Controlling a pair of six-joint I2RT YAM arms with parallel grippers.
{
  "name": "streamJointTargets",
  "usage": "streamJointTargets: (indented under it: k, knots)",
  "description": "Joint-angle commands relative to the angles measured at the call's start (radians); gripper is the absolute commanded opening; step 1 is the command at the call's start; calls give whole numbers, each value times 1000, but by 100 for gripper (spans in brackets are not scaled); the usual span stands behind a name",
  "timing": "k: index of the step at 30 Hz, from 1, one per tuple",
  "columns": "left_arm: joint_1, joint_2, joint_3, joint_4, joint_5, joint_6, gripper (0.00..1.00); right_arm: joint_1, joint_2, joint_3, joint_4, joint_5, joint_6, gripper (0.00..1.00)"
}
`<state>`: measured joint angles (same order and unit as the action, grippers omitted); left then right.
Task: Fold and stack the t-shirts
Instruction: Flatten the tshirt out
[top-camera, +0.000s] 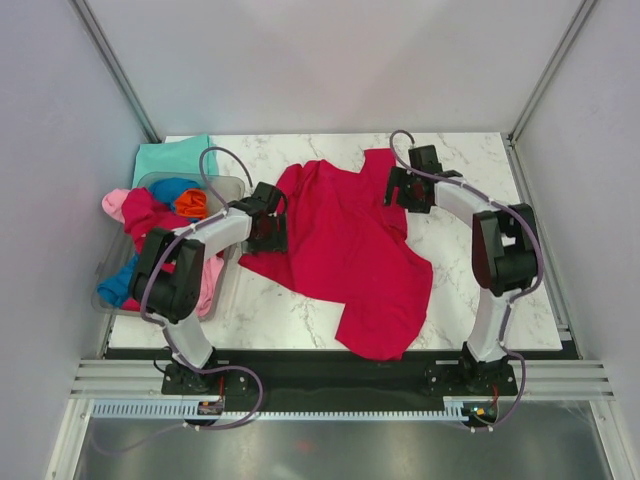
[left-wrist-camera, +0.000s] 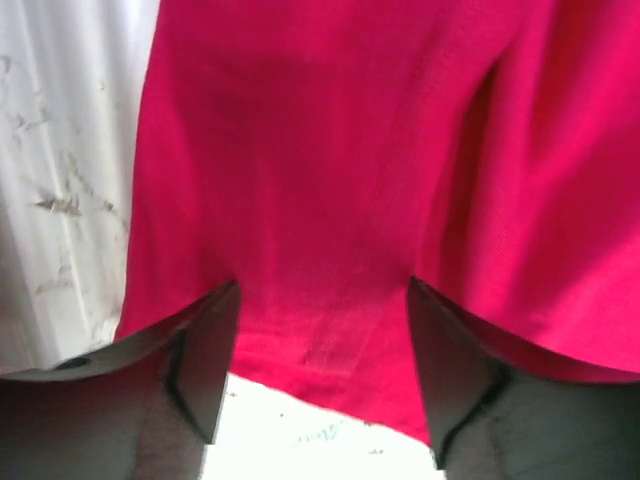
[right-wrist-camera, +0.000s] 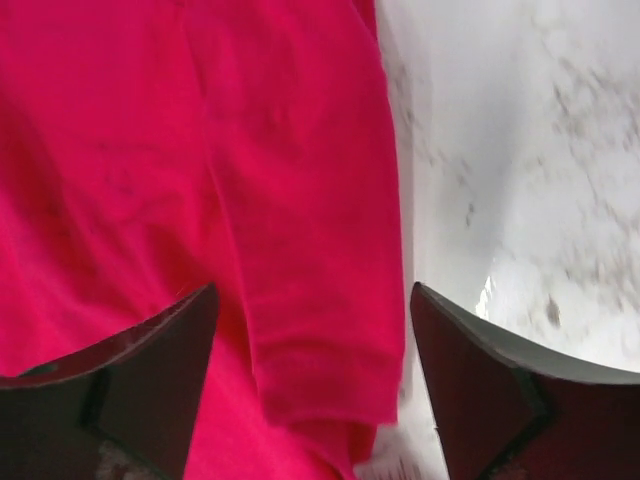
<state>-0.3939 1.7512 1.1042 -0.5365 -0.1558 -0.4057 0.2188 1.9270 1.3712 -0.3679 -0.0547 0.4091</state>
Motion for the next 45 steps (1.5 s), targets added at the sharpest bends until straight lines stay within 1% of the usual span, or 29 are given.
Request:
streamJointTargets:
  k: [1, 2, 4, 5, 7, 8, 9, 10, 11, 14, 18, 20, 21, 22, 23, 24, 25, 26, 28, 29, 32, 34, 36, 37, 38, 40, 41, 42, 45]
  knots:
    - [13, 54, 8, 59, -31, -38, 72, 17, 101, 103, -11, 21, -19, 82]
    - [15, 63, 9, 63, -34, -38, 62, 19, 133, 109, -12, 26, -21, 79]
    - [21, 74, 6, 69, -37, -39, 45, 19, 161, 118, -12, 36, -21, 58]
    - [23, 82, 8, 72, -34, -41, 25, 19, 180, 120, -12, 70, -23, 49]
    - [27, 79, 9, 72, -37, -45, 2, 10, 201, 124, -16, 99, -30, 32]
    - [27, 61, 9, 72, -37, -47, 2, 2, 213, 126, -19, 116, -32, 26]
    - [29, 48, 9, 70, -37, -47, 2, -25, 217, 126, -20, 118, -33, 14]
    - [29, 31, 11, 69, -34, -47, 2, -42, 222, 126, -23, 115, -36, 8]
    - [27, -10, 10, 66, -22, -51, 2, -62, 224, 126, -22, 93, -39, 4]
    - [32, -128, -9, 55, 59, -76, 2, -151, 224, 140, -26, 78, -61, 2]
    - [50, -275, -70, 47, 151, -116, 2, -312, 240, 212, -37, 27, -40, 3]
    - [55, -332, -112, 41, 197, -137, 4, -344, 283, 304, -42, -16, -27, 6]
    - [58, -357, -122, 35, 202, -145, 8, -360, 309, 351, -54, -36, -29, 19]
    - [59, -404, -145, 26, 208, -160, 13, -363, 337, 471, -107, -68, -30, 32]
    - [59, -424, -156, 18, 213, -165, 25, -364, 399, 541, -143, -85, -38, 48]
    - [61, -442, -165, 14, 217, -173, 28, -361, 427, 608, -181, -97, -56, 65]
    - [63, -476, -185, 7, 216, -177, 36, -361, 450, 722, -221, -99, -59, 66]
    - [67, -493, -194, 0, 220, -186, 56, -361, 458, 750, -270, -88, -58, 67]
    - [72, -518, -216, -9, 220, -188, 77, -360, 417, 715, -273, -83, -56, 69]
    - [73, -533, -221, -16, 223, -186, 97, -360, 346, 679, -254, -68, -50, 69]
    - [73, -556, -239, -37, 222, -177, 98, -352, 157, 461, -192, -63, -33, 70]
    - [73, -564, -257, -36, 214, -174, 95, -340, 60, 301, -178, -59, -20, 71]
    - [69, -562, -268, -36, 216, -174, 83, -325, -96, 177, -143, -62, 5, 71]
    - [63, -559, -277, -36, 216, -176, 77, -316, -149, 52, -108, -68, 17, 71]
    - [38, -561, -283, -34, 208, -174, 66, -302, -243, -4, -98, -63, 23, 71]
    - [-2, -564, -305, -36, 171, -186, 59, -239, -330, -151, -82, -54, 23, 71]
    - [-44, -562, -313, -34, 126, -191, 52, -227, -405, -196, -77, -47, 31, 71]
    - [-65, -555, -319, -34, 102, -197, 50, -154, -440, -280, -74, -43, 37, 71]
    - [-129, -523, -339, -20, 41, -219, 46, -72, -563, -394, -46, -45, 83, 71]
